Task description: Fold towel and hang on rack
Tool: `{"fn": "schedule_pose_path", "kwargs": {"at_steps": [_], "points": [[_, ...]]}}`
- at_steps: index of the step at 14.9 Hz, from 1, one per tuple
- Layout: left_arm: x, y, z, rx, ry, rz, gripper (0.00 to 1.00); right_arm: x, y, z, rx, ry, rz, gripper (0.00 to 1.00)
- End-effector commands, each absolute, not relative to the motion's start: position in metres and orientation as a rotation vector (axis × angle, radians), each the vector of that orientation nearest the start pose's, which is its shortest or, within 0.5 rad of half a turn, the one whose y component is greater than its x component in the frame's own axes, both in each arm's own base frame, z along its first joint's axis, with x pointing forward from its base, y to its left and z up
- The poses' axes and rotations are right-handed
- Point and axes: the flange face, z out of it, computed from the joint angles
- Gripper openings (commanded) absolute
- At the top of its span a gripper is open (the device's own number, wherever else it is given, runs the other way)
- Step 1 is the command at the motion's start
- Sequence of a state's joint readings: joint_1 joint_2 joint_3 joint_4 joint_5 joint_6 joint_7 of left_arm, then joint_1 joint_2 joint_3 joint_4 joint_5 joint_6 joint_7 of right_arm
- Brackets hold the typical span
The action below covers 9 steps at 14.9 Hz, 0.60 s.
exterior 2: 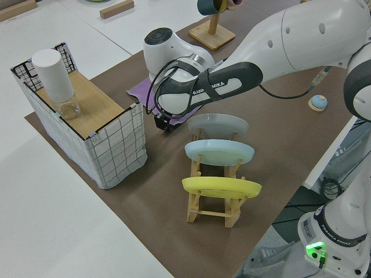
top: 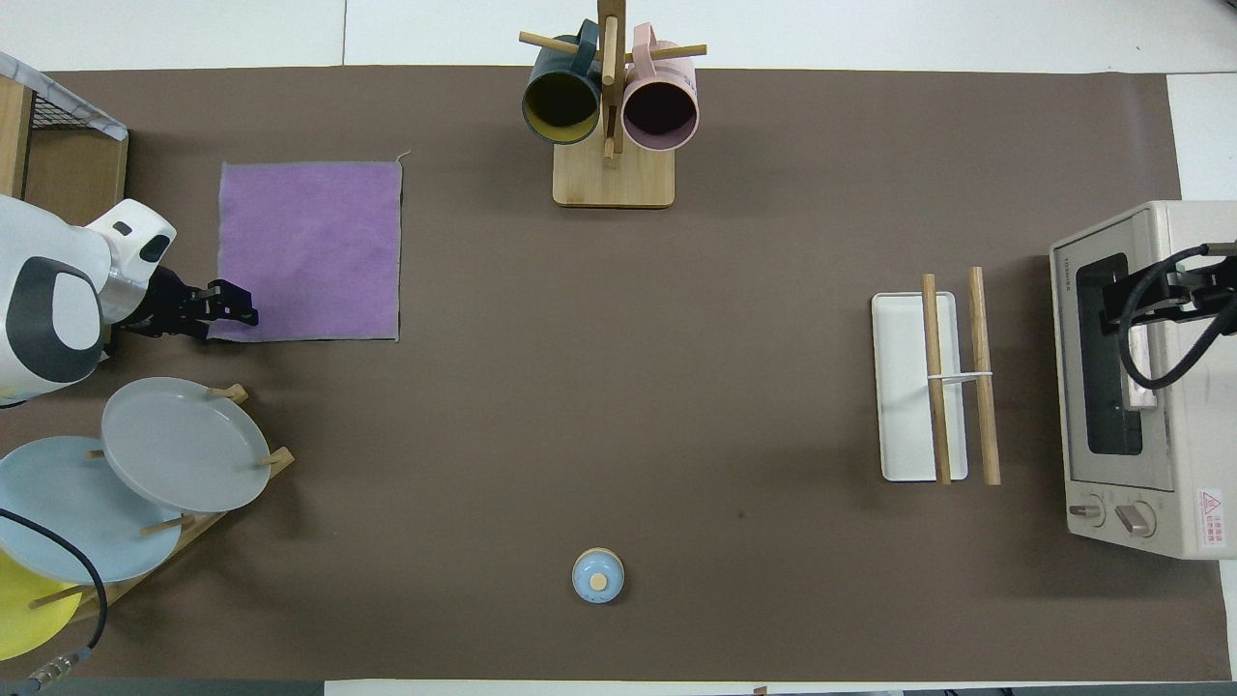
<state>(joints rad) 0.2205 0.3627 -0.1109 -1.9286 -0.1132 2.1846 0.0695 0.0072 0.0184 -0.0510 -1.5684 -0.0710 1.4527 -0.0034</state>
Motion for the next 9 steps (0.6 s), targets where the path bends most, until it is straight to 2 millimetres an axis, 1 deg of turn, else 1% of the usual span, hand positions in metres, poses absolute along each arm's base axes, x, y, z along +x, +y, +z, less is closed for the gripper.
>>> {"fn": "schedule_pose_path", "kwargs": {"at_steps": [1,2,3,4,6,9], "points": [[0.6025,0.0665,0.2978,-3.286,-0.180,0.171,0.43,0.5413,-0.0350,0.6111,-3.209,0.045,0.219,1.00],[0.6031,0.0665,0.2988,-3.287,-0.179,0.171,0.40,0.5413,-0.0350,0.6111,-3.209,0.045,0.219,1.00],[0.6034,0.0657,0.2989,-3.287,-0.177,0.168,0.34,0.5413,-0.0350,0.6111,-3.209,0.045,0.219,1.00],[0.6034,0.0657,0.2989,-3.287,-0.177,0.168,0.24,0.5413,-0.0350,0.6111,-3.209,0.045,0.219,1.00],[0.6034,0.0657,0.2989,-3.287,-0.177,0.168,0.00,0.5413,-0.0350,0.6111,-3.209,0.045,0.219,1.00],[0.6039,0.0639,0.2992,-3.287,-0.167,0.163,0.00,0.5419,-0.0350,0.6115,-3.210,0.049,0.211,1.00]]}}
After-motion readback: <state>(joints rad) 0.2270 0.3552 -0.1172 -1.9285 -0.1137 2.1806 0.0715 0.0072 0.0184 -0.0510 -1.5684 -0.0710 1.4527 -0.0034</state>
